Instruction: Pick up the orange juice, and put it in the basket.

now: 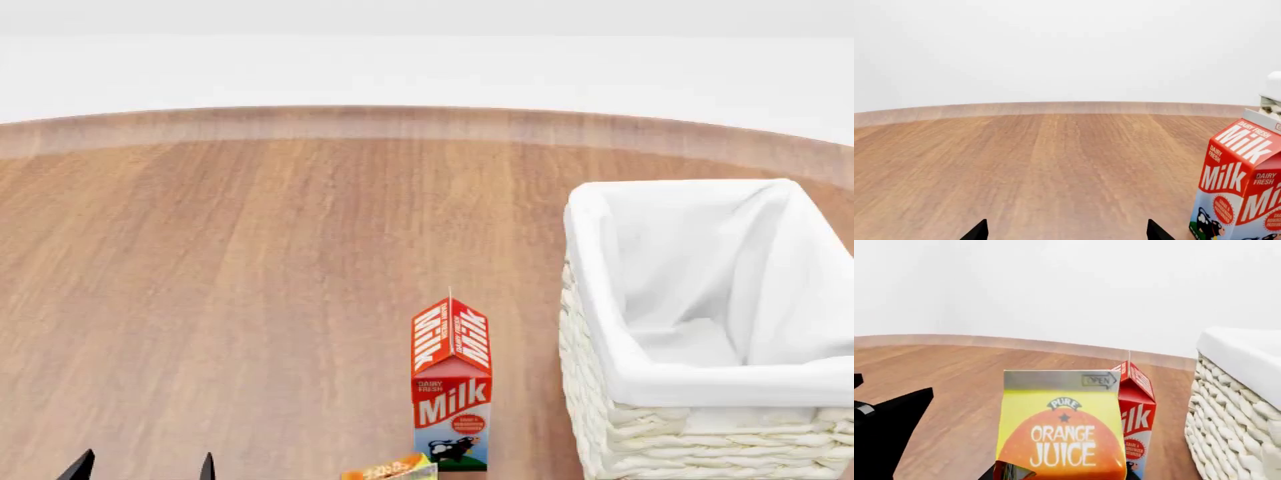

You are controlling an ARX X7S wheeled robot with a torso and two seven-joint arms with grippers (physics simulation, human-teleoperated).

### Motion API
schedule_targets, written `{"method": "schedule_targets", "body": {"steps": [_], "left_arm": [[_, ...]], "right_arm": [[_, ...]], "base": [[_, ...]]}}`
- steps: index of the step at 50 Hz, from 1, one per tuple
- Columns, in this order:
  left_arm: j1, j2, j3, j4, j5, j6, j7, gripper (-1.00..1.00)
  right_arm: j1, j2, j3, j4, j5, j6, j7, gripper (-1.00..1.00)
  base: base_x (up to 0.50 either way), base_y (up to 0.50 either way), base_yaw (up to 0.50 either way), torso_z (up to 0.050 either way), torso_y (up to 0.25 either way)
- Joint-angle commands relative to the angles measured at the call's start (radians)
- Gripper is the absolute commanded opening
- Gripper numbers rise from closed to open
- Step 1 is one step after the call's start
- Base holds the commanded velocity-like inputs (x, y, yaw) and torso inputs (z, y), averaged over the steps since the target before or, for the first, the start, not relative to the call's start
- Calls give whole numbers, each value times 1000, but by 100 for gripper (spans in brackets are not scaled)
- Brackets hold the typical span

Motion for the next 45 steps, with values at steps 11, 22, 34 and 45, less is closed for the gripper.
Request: {"method": "schedule_targets", "body": {"steps": [11, 22, 34, 45], "left_arm": [[-2, -5, 7, -1, -5, 2, -6, 100], [-3, -7, 10, -1, -7, 3, -8, 100], [-4, -10, 13, -2, -10, 5, -11, 100], [-4, -12, 17, -2, -12, 6, -14, 100]], "right_arm": [[-9, 51, 20, -239, -42, 117, 35, -100], [-1, 63, 25, -323, -40, 168, 46, -100], [22, 79, 47, -440, -25, 247, 60, -100], [56, 85, 59, -505, -19, 314, 69, -100]], "base": [[0, 0, 0, 0, 0], [0, 0, 0, 0, 1], [0, 0, 0, 0, 1], [0, 0, 0, 0, 0]]}}
